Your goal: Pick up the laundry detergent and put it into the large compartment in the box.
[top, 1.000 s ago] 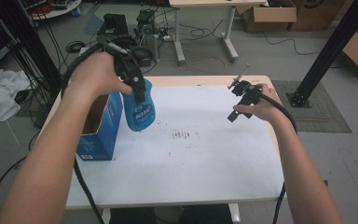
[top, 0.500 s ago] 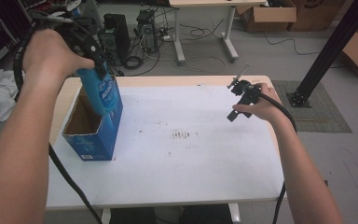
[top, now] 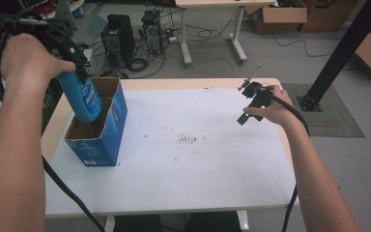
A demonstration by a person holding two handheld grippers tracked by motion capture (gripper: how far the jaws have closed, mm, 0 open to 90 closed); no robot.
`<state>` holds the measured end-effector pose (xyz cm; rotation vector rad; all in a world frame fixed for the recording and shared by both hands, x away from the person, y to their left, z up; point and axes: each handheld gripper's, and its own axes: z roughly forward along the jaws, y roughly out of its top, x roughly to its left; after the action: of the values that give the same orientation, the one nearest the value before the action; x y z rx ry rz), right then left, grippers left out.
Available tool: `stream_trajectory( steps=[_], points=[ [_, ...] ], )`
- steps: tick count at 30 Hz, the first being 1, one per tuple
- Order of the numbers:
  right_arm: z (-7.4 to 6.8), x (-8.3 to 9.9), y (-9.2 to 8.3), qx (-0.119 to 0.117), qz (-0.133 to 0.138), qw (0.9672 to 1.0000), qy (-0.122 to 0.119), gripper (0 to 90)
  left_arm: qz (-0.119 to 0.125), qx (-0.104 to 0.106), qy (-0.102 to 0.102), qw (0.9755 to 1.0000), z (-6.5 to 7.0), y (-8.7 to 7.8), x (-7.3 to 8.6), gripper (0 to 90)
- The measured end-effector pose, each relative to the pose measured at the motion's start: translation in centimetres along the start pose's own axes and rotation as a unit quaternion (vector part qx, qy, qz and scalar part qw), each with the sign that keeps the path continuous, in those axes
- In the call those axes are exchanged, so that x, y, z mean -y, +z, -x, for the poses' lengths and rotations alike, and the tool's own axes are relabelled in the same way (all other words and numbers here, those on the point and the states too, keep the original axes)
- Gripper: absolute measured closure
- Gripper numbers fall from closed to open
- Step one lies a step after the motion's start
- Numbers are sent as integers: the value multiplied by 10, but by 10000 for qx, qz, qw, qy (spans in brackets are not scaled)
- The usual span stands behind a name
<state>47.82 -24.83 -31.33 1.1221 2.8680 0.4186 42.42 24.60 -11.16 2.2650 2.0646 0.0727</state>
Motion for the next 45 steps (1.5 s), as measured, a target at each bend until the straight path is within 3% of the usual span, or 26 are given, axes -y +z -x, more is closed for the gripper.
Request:
stream_trajectory(
  steps=[9,22,26,35,45],
  points=[
    [-3,-1,1,12,-40,10000,2,254,-133,46,-39,9999,-7,22,2,380],
    [-5,-3,2,26,-42,10000,-57,254,-421,-37,-78,9991,-8,78,2,380],
    [-5,-3,2,22,-73,10000,-54,254,-522,-39,-8,9986,-8,93,2,380],
    [-4,-2,3,-1,-39,10000,-36,254,-537,-96,-73,9985,-7,123,1,380],
    [-1,-2,4,-1,-43,10000,-29,254,-618,-235,-29,9978,-5,142,1,380]
  ],
)
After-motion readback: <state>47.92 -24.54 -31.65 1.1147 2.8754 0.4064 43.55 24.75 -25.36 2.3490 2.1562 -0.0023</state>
